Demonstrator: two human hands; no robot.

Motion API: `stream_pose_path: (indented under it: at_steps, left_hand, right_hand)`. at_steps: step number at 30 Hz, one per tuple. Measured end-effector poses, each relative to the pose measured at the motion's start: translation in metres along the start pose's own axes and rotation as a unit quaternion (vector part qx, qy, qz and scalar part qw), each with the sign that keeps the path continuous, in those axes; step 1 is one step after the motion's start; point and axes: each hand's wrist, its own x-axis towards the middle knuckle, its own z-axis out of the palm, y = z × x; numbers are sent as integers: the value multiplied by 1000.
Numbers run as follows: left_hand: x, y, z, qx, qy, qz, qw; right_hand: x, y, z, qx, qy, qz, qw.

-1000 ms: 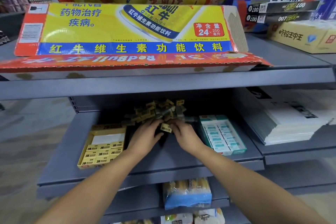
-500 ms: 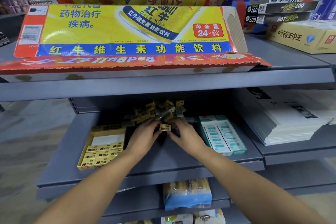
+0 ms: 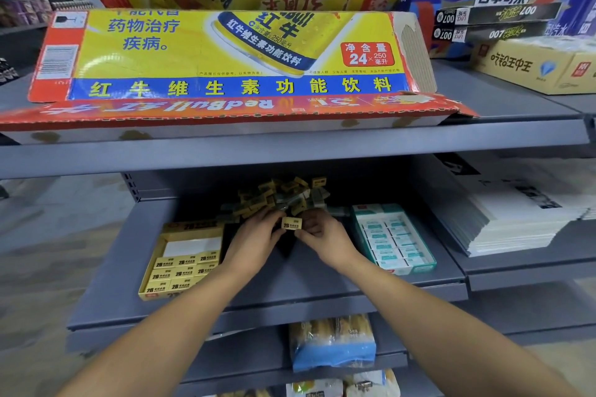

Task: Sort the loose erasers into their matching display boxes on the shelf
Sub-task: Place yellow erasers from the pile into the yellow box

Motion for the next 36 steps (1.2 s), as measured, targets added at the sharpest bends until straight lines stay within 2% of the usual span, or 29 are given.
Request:
stream_pose_path:
  at_steps: [3,6,12,20,27,36]
  left_hand:
    - [-1,1,0,-4,3,5,1000]
    - [-2,-1,-1,-9,12,3,1000]
    - [-12,-17,-18,-5,26,-22,999]
    - [-53,-69,-62,51,87,-132,986]
    - [-100,-108,-103,82,122,-187,971]
    - [-135,-133,-123,78,133,-250,956]
  right_hand:
    - [-2,0,-2,-69,23,-70,995]
    - [-1,-1,0,-193,49,-190,962]
    - [11,-12,20,-244,24,-280,928]
    - [27,-43,83,-183,-33,-269,945]
    - [31,-72,146,-188,-111,-255,942]
    - [32,-90,192,-238,-137,-225,935]
